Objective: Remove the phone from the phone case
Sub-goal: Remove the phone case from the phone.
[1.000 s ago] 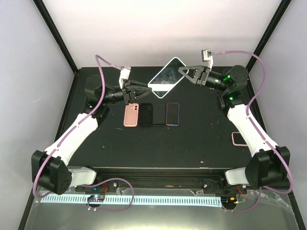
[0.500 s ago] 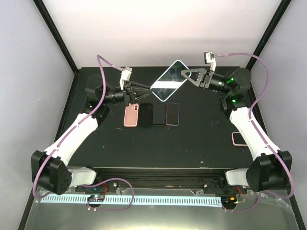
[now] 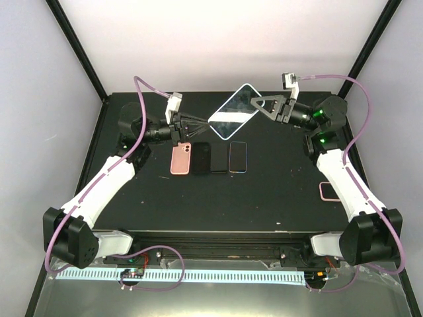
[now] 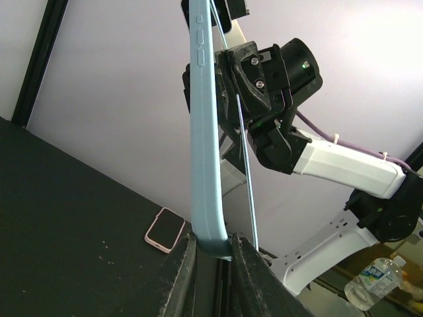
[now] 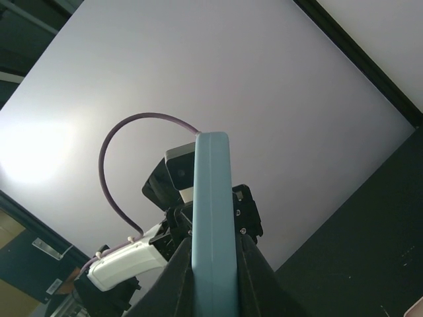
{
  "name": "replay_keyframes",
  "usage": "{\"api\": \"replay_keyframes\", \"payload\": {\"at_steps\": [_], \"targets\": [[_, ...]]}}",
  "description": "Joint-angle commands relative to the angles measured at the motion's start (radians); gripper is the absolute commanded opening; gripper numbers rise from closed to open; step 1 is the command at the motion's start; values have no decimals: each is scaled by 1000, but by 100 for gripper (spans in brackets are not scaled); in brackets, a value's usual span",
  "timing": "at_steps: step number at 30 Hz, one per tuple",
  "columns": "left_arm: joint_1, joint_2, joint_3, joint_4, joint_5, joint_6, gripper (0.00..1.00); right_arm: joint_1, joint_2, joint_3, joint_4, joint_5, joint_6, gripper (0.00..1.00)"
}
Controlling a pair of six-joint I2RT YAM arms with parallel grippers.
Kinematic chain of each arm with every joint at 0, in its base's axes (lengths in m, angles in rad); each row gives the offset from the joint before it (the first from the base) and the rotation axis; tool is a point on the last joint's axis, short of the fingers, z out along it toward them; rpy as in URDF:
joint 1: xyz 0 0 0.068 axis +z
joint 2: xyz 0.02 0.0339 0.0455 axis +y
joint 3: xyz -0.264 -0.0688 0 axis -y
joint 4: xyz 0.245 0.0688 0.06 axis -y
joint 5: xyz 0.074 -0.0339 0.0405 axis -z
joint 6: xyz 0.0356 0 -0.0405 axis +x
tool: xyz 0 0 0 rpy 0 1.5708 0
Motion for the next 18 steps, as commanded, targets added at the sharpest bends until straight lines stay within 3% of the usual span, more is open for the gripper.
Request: {"api": "replay_keyframes", "payload": {"at_steps": [1, 5, 18], "targets": [[15, 12, 6, 27, -56, -16, 15, 5, -48, 3, 166, -80, 117, 1], [21, 55, -16, 116, -48, -72, 11, 5, -46, 0, 230, -93, 188, 1], [2, 74, -7, -2, -117, -10, 2, 28, -50, -4, 290, -117, 232, 1]]}}
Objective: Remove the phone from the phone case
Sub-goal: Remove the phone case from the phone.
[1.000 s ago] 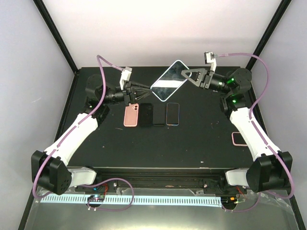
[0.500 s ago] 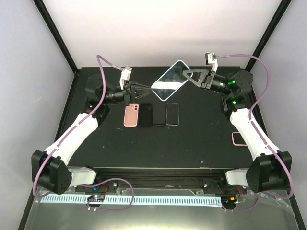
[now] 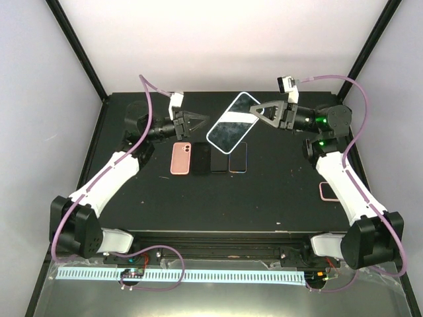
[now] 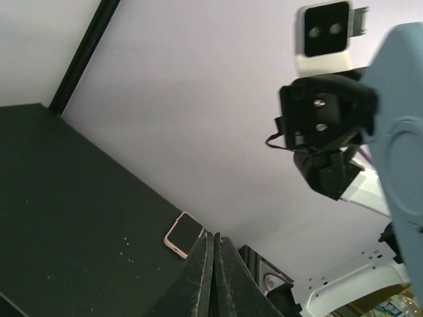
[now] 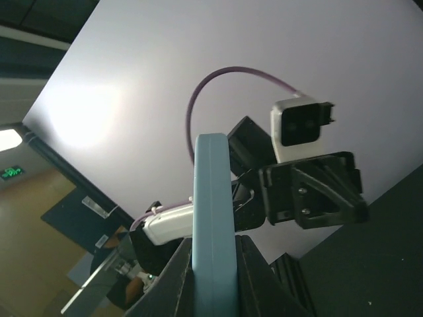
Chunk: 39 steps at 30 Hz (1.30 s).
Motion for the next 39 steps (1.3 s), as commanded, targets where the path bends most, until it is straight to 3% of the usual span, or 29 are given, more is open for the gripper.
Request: {"api": "replay_keyframes", "payload": {"at_steps": [1, 2, 6, 9, 13, 23, 34, 39], "targets": [[-7, -3, -4, -60, -49, 52, 2, 14, -33, 28, 47, -15, -8, 1], [-6, -8, -9, -54, -50, 48, 5, 14, -35, 35, -8, -15, -41, 1], [18, -21, -17, 57, 64, -25, 33, 11, -34, 71, -178, -30, -191, 1], [24, -40, 5, 132, 193, -59, 41, 11, -40, 110, -360, -38, -363, 1], [23, -91, 10, 125, 284, -48, 42, 10, -45, 96, -360, -41, -364, 1], [-39, -128, -15, 142, 358, -71, 44, 11, -50, 68, -317, -45, -324, 1], [-47, -110, -9, -9, 314, 76, 27, 11, -59, 42, -206, -67, -209, 1], [-46, -110, -13, -44, 315, 94, 35, 12, -62, 39, -199, -67, -204, 1]]}}
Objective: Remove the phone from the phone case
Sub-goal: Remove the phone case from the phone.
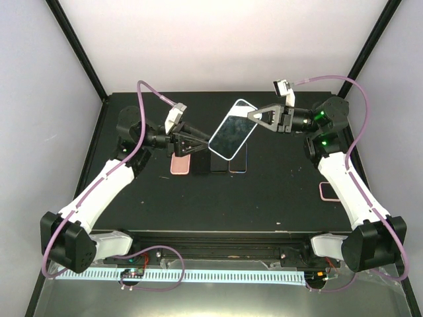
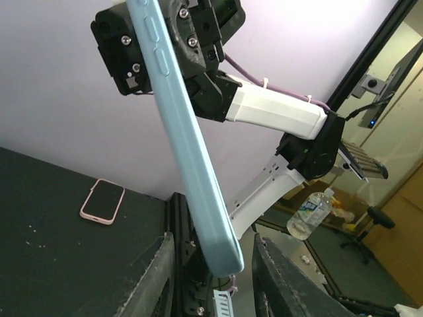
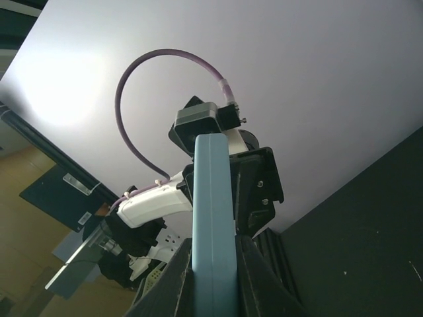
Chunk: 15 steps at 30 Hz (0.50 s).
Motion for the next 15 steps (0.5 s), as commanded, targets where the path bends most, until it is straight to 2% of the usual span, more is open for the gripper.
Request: {"api": "replay_keyframes", "payload": {"at_steps": [1, 4, 15], "targets": [[-4, 1, 5, -44, 0, 56, 35, 3, -38, 3, 65, 13, 28, 1], [-6, -2, 5, -45, -2, 53, 34, 2, -39, -4, 64, 15, 28, 1], [-6, 10, 0, -61, -49, 79, 13, 17, -49, -18, 126, 8, 89, 1]]}}
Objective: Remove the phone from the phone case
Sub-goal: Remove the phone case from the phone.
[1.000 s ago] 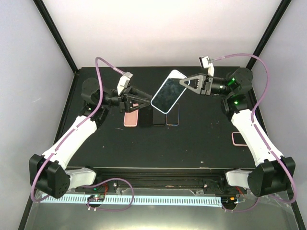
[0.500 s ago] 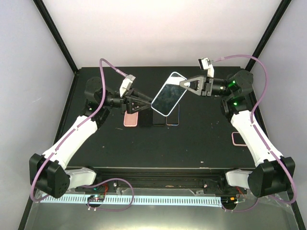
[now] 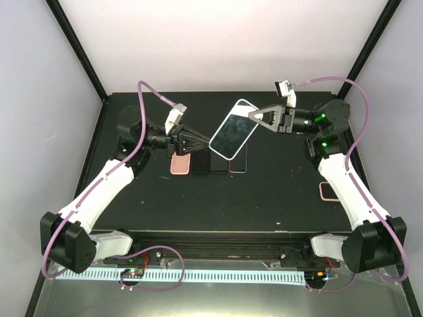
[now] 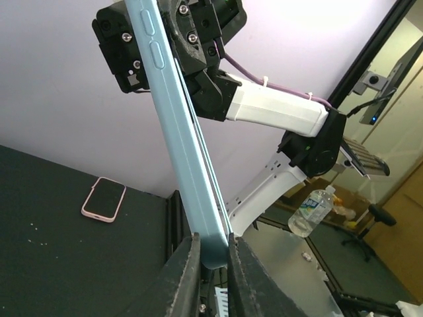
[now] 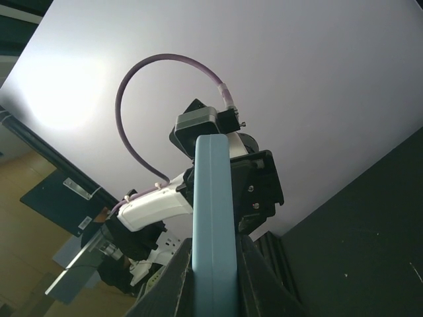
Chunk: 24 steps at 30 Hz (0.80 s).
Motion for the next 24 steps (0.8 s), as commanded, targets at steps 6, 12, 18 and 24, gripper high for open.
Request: {"api": "replay_keyframes", "payload": {"at_steps": [6, 12, 18, 24], "targets": [[-5, 19, 1, -116, -103, 125, 2, 29, -36, 2, 162, -5, 121, 1], [-5, 34, 1, -121, -113, 127, 3, 36, -36, 4, 173, -9, 127, 1], [11, -1, -14, -2, -12, -4, 45, 35, -35, 102, -223, -6, -214, 1], [15, -38, -23, 37, 14, -88, 53, 35, -40, 124, -431, 40, -399, 1]]}}
